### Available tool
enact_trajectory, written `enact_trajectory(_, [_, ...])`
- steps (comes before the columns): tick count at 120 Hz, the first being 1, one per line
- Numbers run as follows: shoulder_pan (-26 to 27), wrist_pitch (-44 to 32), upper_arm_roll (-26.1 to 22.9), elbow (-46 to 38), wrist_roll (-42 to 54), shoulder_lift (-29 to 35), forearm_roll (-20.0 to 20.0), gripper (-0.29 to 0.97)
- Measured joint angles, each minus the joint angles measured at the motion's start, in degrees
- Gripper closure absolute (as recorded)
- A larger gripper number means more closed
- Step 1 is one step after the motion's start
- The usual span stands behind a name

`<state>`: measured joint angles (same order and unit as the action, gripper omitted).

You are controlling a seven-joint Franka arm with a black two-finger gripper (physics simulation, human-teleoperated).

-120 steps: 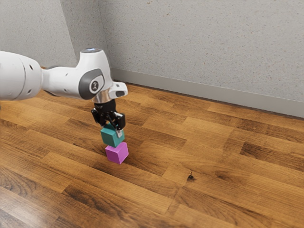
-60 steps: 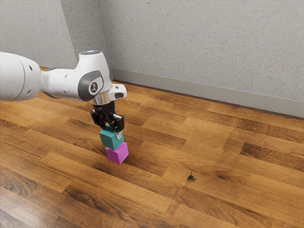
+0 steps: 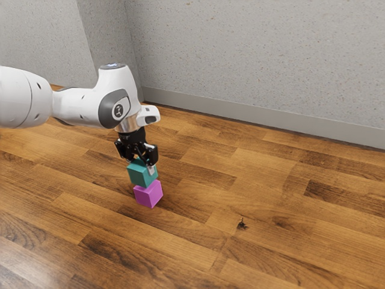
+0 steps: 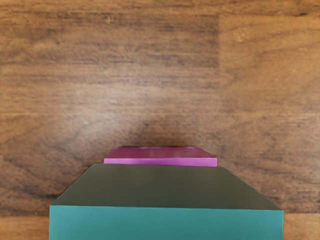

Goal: Pick up the blue block with one arm, and put the blue block on the pink block with one arm

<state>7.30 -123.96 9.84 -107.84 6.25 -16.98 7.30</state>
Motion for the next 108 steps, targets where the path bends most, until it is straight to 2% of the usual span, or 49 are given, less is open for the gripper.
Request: enact_trajectory(108, [0.0, -0.4, -0.4, -0.4, -2.8, 0.2, 0.2, 0.31])
